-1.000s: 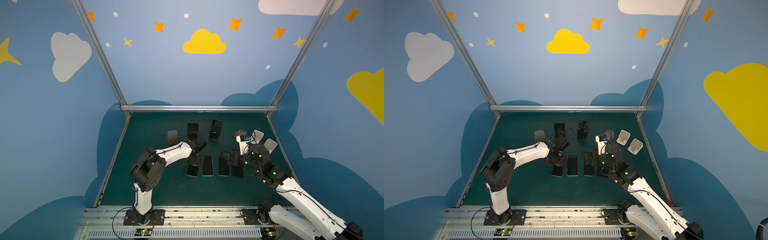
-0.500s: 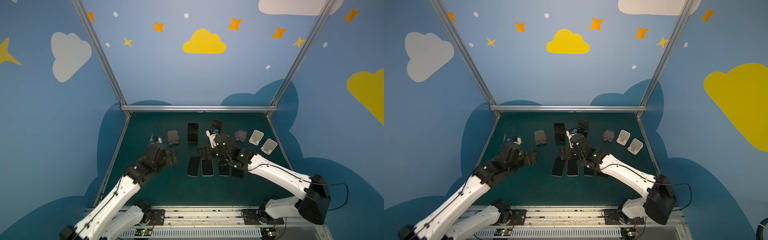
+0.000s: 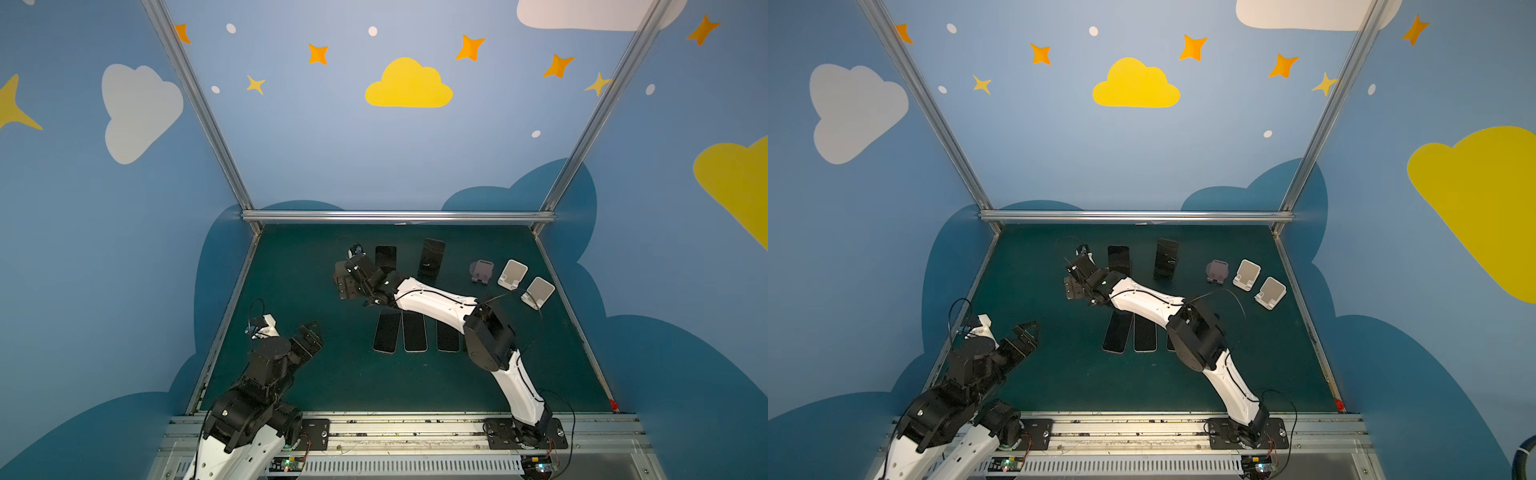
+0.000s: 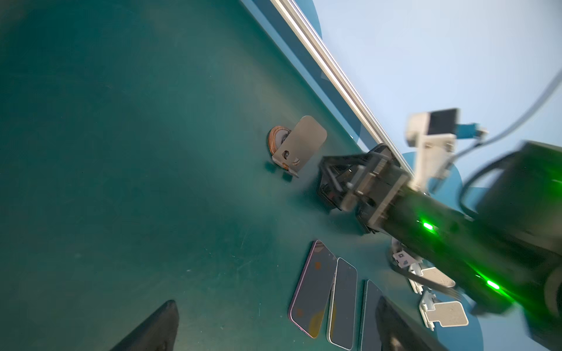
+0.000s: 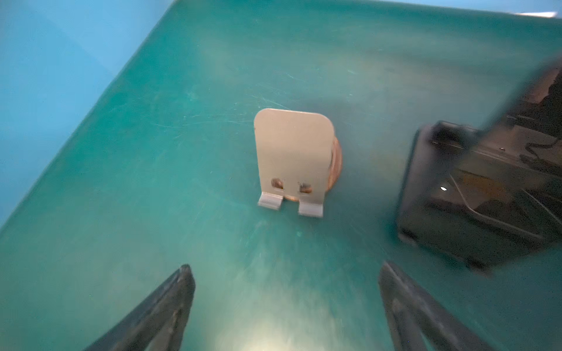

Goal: Remove the phone from the phone stand
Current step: Pick up the phone stand from the top-left of the table.

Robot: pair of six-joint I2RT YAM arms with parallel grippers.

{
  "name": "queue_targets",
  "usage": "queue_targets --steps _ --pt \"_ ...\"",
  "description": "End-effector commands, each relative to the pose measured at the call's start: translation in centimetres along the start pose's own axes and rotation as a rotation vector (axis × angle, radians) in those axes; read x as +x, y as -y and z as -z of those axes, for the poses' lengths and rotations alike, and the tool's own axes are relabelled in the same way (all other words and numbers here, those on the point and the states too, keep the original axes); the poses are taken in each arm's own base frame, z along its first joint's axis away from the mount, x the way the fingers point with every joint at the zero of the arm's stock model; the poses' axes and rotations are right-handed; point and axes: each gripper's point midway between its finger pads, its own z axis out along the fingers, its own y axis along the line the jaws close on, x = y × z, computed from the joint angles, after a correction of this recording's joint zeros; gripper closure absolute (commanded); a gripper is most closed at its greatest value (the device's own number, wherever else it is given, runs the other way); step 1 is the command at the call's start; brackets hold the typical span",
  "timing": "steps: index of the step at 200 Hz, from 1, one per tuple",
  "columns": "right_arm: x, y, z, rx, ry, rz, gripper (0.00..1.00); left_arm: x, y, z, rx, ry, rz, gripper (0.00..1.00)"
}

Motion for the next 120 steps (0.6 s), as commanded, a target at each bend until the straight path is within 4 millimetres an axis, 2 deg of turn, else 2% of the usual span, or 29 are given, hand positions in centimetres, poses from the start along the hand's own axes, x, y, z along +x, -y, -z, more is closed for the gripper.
queue_targets --steps 1,64,81,120 --pt "-0.5 0.0 -1.6 0.012 -0.002 0.031 0.05 0.3 0.0 0.2 0.012 -0.017 0.011 0.0" --pt "1.0 0.8 -7.7 0.02 -0.068 0.053 0.05 1.0 0.5 0.1 0.048 -0.046 0.023 0.0" --pt "1.2 1.6 -8.6 0.045 -0.075 0.056 0.05 0.9 0.6 0.2 0.057 -0.045 0.029 0.0" --pt "1.0 1.4 -9.9 0.001 -0.068 0.037 0.05 0.7 0.9 0.4 0.071 -0.036 0.033 0.0"
